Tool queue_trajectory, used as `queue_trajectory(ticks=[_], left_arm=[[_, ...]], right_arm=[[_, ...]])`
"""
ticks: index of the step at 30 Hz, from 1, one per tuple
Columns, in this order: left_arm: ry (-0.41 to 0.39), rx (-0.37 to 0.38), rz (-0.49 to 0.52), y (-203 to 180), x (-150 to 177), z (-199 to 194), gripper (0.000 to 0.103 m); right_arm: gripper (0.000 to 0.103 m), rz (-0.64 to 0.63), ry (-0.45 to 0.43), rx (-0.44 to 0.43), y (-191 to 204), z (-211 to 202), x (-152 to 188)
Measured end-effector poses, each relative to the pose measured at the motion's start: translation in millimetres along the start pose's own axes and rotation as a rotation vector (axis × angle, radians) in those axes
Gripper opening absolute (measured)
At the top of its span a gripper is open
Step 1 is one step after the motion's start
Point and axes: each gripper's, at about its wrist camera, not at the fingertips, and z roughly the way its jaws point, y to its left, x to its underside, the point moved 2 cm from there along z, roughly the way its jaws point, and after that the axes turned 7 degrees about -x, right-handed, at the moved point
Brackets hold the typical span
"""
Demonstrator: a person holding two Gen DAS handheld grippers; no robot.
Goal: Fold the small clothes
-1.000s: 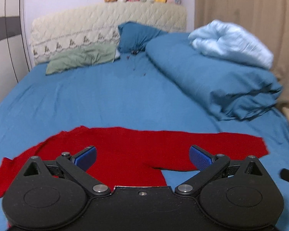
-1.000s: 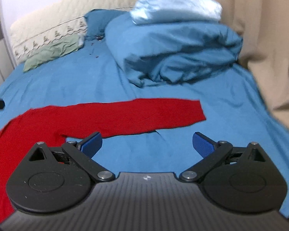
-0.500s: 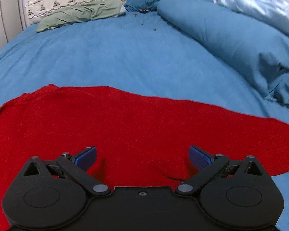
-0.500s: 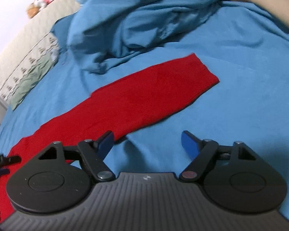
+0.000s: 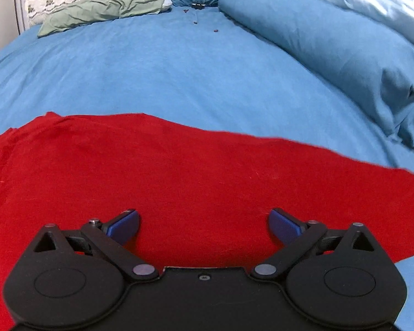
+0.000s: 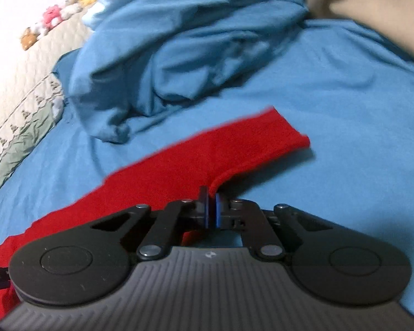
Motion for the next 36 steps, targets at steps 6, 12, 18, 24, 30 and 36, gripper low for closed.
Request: queue_trajectory(ticks=[6, 12, 18, 24, 30, 36], left_arm=[[-0.105, -0.031, -0.018, 57.6, -12.7, -47.8, 0.101], [-0.152, -0.118, -0.071, 135.0, -3.0, -86.8, 0.102], [-0.148, -0.164, -0.147, 206.8, 27.8, -96.6, 0.102], [-0.099, -0.149, -0.149, 233.0, 54.3, -83.6, 0.101], [-0.139, -0.047, -0.061, 205.6, 60.5, -89.9, 0.101], [-0.173, -0.009, 0.223, 124.0, 51.4, -73.0, 0.086]], right_arm=[[0.02, -0.132, -0.055, -0.175, 90.6, -22.7, -32.3], [0.02, -0.337, -0.006, -0.494, 260.0, -31.3, -2.9], [0.02, -0.578, 0.205, -0.635, 374.0, 4.6, 131.3], [0.024, -0.746, 0.301, -0.61, 378.8, 19.7, 224.0], [0.077, -0.869, 0.214, -0.639, 347.3, -15.9, 199.0], [0.082, -0.853, 0.198, -0.543, 281.1, -43.7, 158.2]])
